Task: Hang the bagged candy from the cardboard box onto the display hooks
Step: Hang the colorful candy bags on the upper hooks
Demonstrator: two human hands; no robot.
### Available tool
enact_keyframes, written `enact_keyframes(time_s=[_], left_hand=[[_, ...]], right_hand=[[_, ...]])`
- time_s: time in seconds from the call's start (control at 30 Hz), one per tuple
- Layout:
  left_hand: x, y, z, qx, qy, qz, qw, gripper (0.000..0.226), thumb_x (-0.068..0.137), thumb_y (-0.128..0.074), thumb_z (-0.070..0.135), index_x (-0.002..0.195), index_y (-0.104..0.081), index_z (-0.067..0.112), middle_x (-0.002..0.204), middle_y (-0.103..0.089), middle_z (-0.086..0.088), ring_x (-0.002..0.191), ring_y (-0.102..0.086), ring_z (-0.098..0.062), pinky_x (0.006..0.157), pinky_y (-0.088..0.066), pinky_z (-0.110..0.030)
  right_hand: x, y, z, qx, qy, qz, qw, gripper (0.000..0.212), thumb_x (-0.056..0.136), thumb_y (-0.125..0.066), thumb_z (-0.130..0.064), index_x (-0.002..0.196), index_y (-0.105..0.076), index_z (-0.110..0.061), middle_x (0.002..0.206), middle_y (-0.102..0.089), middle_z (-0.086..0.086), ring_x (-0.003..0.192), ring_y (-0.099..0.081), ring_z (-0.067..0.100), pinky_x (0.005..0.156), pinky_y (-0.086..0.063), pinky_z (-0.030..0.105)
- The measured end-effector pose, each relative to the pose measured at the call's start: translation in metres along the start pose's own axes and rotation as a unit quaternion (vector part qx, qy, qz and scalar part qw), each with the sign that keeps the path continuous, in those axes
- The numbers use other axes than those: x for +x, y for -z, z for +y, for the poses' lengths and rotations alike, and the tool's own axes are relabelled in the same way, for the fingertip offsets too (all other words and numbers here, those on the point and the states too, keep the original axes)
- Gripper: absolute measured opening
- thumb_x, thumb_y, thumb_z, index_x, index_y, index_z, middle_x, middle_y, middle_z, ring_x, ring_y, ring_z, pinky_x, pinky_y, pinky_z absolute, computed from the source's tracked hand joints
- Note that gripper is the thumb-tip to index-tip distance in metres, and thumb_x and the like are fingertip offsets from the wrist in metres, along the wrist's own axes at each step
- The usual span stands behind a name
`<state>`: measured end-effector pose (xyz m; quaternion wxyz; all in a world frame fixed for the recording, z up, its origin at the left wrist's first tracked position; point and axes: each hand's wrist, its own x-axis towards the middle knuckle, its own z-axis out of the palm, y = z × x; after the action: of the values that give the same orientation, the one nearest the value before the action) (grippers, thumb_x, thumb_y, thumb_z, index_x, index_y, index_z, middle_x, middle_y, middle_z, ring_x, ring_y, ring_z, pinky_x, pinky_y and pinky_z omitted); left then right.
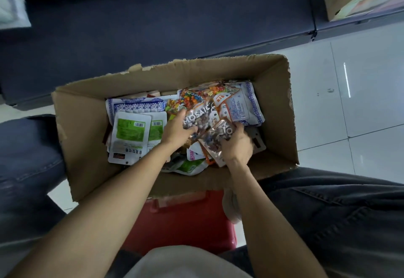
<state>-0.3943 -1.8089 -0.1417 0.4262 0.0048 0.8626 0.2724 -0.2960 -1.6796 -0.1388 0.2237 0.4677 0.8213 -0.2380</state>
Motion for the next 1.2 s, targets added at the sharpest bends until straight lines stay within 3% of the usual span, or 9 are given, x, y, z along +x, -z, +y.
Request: enact_keyframes(time_s=[0.2, 0.3, 0.47, 0.63, 0.77, 0.87, 0.97, 1.03, 1.2], left_hand=[[-0.041, 0.054, 0.013, -0.12, -0.053, 0.086, 0.988, 0.062, 0.087, -0.068, 0.025, 0.14, -0.038, 0.01, 0.132, -0.048, 0.005, 0.124, -0.045, -0.015, 0.097, -0.037, -0.031], [-0.068, 0.088, 0.011, -0.17, -0.079, 0.142, 0.972, 0.059, 0.089, -0.065, 0.029, 0.139, -0.042, 0.01, 0.137, -0.051, -0.003, 0.127, -0.046, -0.02, 0.104, -0.039, -0.037], [-0.136, 0.133, 0.018, -0.24, -0.205, 0.148, 0.937, 0.022, 0.092, -0.06, 0.032, 0.112, -0.054, 0.025, 0.107, -0.065, 0.008, 0.103, -0.063, -0.015, 0.092, -0.05, -0.044], [-0.198, 0.163, 0.027, -0.248, -0.278, 0.181, 0.91, 0.048, 0.065, -0.079, 0.047, 0.104, -0.052, 0.041, 0.095, -0.067, 0.015, 0.089, -0.064, -0.004, 0.081, -0.052, -0.028], [-0.229, 0.188, 0.026, -0.276, -0.306, 0.289, 0.864, 0.033, 0.074, -0.077, 0.035, 0.099, -0.056, 0.039, 0.088, -0.069, 0.016, 0.083, -0.065, -0.003, 0.072, -0.051, -0.026], [-0.246, 0.214, 0.029, -0.374, -0.298, 0.336, 0.811, 0.028, 0.08, -0.074, 0.021, 0.1, -0.058, 0.033, 0.097, -0.07, 0.009, 0.092, -0.066, -0.007, 0.079, -0.053, -0.029], [-0.263, 0.245, 0.037, -0.443, -0.307, 0.356, 0.764, 0.027, 0.083, -0.071, 0.023, 0.106, -0.059, 0.027, 0.103, -0.07, 0.005, 0.097, -0.066, -0.01, 0.083, -0.052, -0.032], [-0.276, 0.265, 0.041, -0.481, -0.321, 0.354, 0.735, 0.023, 0.085, -0.068, 0.018, 0.105, -0.059, 0.025, 0.098, -0.071, 0.008, 0.093, -0.067, -0.009, 0.081, -0.055, -0.031], [-0.302, 0.32, 0.044, -0.494, -0.363, 0.319, 0.723, 0.02, 0.082, -0.068, 0.007, 0.1, -0.06, 0.014, 0.088, -0.071, 0.005, 0.081, -0.068, -0.008, 0.068, -0.053, -0.022]], right_hand=[[-0.038, 0.054, -0.005, 0.093, 0.138, 0.082, 0.983, 0.015, 0.091, -0.06, -0.016, 0.106, -0.064, -0.017, 0.1, -0.069, 0.006, 0.091, -0.064, 0.026, 0.073, -0.049, 0.035], [-0.063, 0.093, -0.023, 0.163, 0.276, 0.117, 0.94, 0.014, 0.088, -0.065, -0.014, 0.101, -0.07, -0.016, 0.089, -0.073, 0.003, 0.078, -0.067, 0.019, 0.067, -0.055, 0.036], [-0.116, 0.155, -0.078, 0.109, 0.451, 0.129, 0.876, 0.011, 0.083, -0.071, -0.016, 0.093, -0.074, -0.019, 0.09, -0.072, -0.002, 0.078, -0.066, 0.015, 0.067, -0.054, 0.033], [-0.162, 0.176, -0.129, 0.07, 0.547, 0.137, 0.823, 0.012, 0.077, -0.073, -0.014, 0.088, -0.072, -0.017, 0.088, -0.07, -0.001, 0.076, -0.064, 0.022, 0.063, -0.053, 0.041], [-0.203, 0.185, -0.157, 0.159, 0.557, 0.226, 0.784, 0.027, 0.075, -0.075, -0.013, 0.099, -0.062, -0.014, 0.103, -0.056, 0.002, 0.084, -0.054, 0.012, 0.067, -0.047, 0.028], [-0.224, 0.196, -0.172, 0.273, 0.51, 0.295, 0.76, 0.045, 0.076, -0.077, -0.016, 0.116, -0.055, -0.014, 0.116, -0.049, 0.005, 0.103, -0.05, 0.016, 0.08, -0.041, 0.018], [-0.243, 0.207, -0.199, 0.401, 0.444, 0.086, 0.797, 0.061, 0.08, -0.075, -0.029, 0.132, -0.043, -0.024, 0.123, -0.049, -0.009, 0.105, -0.053, 0.003, 0.075, -0.04, 0.002], [-0.255, 0.214, -0.221, 0.479, 0.42, -0.068, 0.767, 0.052, 0.081, -0.073, -0.026, 0.126, -0.048, -0.033, 0.12, -0.054, -0.013, 0.099, -0.059, -0.001, 0.07, -0.047, 0.006], [-0.269, 0.246, -0.271, 0.536, 0.447, -0.113, 0.707, 0.025, 0.082, -0.072, -0.012, 0.099, -0.066, -0.029, 0.101, -0.069, -0.002, 0.084, -0.069, 0.008, 0.064, -0.054, 0.022]])
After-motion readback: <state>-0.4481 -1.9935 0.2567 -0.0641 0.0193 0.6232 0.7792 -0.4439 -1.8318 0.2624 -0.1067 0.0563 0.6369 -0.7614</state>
